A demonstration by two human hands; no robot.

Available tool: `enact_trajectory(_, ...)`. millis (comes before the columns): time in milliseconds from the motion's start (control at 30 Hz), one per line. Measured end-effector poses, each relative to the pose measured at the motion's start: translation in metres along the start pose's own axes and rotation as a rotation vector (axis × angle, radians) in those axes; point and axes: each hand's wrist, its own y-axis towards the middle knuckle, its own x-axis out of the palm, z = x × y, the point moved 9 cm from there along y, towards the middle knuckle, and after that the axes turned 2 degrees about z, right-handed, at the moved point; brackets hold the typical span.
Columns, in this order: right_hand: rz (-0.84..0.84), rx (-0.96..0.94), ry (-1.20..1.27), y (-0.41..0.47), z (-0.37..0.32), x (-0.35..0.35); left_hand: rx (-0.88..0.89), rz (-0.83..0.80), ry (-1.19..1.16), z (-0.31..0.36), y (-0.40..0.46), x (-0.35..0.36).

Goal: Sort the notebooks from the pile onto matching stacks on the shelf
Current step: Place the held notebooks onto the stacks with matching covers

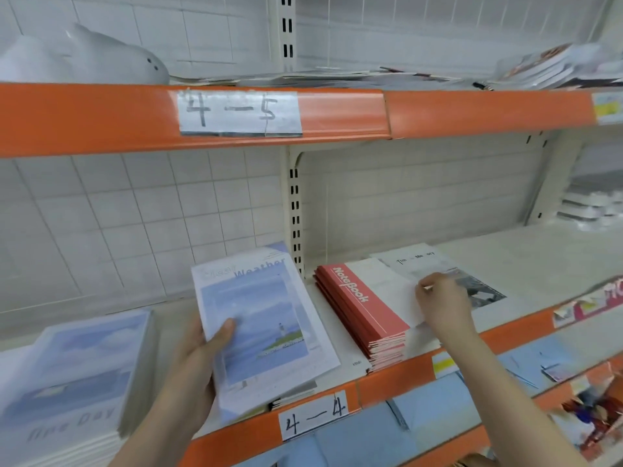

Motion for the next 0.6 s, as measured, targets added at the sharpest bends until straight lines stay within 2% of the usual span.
enact_trajectory(167, -0.015, -0.082, -0.235, -0.004, -0.008, -0.001, 0.008, 0.002, 0.016, 0.001, -0.003, 0.003)
enact_trajectory(267, 0.028, -0.114, -0.258, -0.010, -0.027, -0.014, 0.023, 0.030, 0.024, 0.007, -0.007, -0.001)
enact_trajectory(367, 0.096, -0.293, -0.143, -0.035, -0.084, -0.020, 0.085, 0.095, 0.058, 0.020, -0.015, -0.014)
enact_trajectory(400, 0.039, -0.370, -0.018, -0.048, -0.108, -0.013, 0.099, 0.119, 0.072, 0.024, -0.019, -0.020)
enact_trajectory(467, -0.224, -0.469, 0.293, -0.085, -0.158, 0.009, 0.119, 0.187, 0.102, 0.035, -0.027, -0.036)
enact_trajectory(533, -0.573, -0.431, 0.539, -0.127, -0.199, 0.039, 0.145, 0.273, 0.148, 0.050, -0.035, -0.057)
enact_trajectory(600, -0.786, -0.365, 0.609, -0.157, -0.223, 0.073, 0.194, 0.374, 0.213, 0.070, -0.045, -0.084)
